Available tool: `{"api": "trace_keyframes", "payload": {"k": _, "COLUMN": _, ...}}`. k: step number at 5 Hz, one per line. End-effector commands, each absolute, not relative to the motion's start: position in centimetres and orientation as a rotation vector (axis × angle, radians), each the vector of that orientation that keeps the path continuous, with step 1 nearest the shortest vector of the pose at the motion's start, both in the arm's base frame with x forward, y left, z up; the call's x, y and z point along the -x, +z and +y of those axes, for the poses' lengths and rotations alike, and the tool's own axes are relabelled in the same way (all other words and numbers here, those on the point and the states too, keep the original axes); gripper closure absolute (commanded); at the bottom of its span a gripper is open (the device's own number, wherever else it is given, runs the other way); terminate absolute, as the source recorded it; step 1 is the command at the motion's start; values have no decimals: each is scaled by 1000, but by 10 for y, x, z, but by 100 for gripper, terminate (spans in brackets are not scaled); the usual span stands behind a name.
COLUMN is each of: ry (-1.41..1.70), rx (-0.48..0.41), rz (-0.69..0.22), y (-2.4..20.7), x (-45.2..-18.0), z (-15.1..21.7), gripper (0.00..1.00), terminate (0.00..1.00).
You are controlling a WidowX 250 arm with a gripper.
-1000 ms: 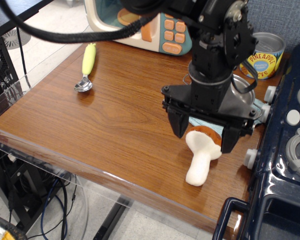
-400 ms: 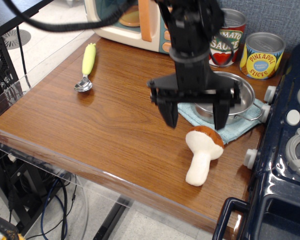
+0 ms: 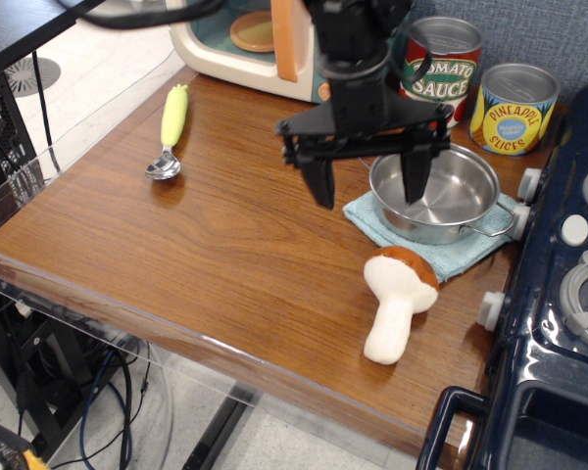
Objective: Move the pot to the back left of the table.
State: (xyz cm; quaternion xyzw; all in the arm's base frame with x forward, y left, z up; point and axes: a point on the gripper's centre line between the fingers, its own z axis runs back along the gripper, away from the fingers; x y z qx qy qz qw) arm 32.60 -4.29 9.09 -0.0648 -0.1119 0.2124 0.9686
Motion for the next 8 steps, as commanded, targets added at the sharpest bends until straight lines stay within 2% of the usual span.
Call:
{"api": "trace_keyframes", "payload": {"k": 1, "ry": 484, "rx": 122, "rz": -242, "y": 92, "x": -348, "z": -32, "gripper": 0, "terminate": 0}}
{"api": "trace_keyframes", "payload": {"k": 4, "ry": 566, "rx": 120, "rz": -183, "y": 46, "x": -383, "z": -38, "gripper": 0, "terminate": 0}}
{"api": "trace_keyframes", "payload": {"k": 5, "ry": 545, "rx": 118, "rz": -181, "y": 43, "x": -386, "z": -42, "gripper": 100, "terminate": 0}}
{"api": "trace_keyframes", "payload": {"k": 8, "ry": 535, "rx": 136, "rz": -199, "y": 51, "x": -382, "z": -47, "gripper": 100, "terminate": 0}}
